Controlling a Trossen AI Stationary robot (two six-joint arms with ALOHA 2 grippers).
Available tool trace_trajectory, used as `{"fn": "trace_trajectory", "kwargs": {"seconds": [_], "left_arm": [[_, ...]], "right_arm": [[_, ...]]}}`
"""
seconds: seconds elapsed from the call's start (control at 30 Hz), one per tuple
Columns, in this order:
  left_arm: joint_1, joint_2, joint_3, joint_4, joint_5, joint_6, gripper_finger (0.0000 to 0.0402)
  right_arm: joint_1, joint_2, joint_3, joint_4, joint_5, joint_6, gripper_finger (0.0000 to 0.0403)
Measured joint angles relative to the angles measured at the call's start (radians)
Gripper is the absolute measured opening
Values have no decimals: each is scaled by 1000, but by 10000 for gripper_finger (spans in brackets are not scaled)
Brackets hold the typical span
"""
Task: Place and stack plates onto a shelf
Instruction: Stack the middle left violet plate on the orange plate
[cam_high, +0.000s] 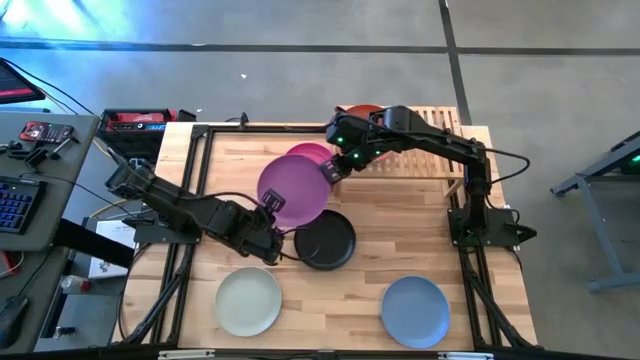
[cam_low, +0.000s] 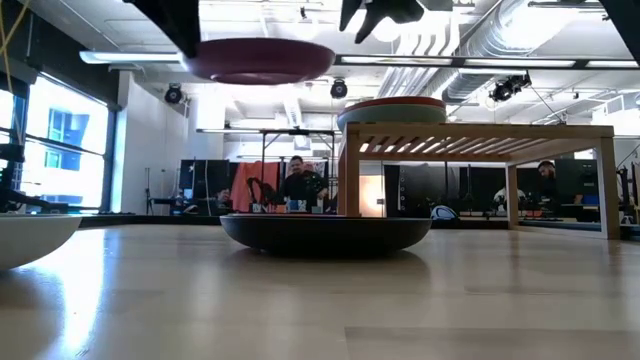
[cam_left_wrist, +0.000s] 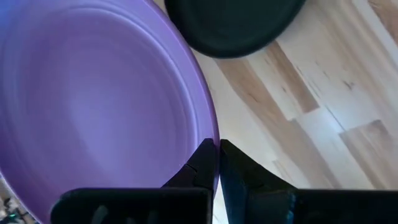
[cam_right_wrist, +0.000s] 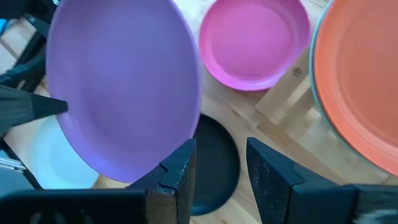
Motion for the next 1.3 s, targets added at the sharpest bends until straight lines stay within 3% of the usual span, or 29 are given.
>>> {"fn": "trace_trajectory", "kwargs": {"seconds": [0.33,1.0,1.13,1.3], "left_arm": [[1,0,0,106,-88,90,0],[12,0,0,178,-166,143,0],[23,0,0,192,-152,149,0],[29,0,0,208,-154,149,0]], "right_arm": [[0,-1,0,55,27,-27,119],[0,-1,0,52,57,-27,113],[0,-1,0,52,55,-27,89],[-2,-2,0,49,56,-39,17]]}}
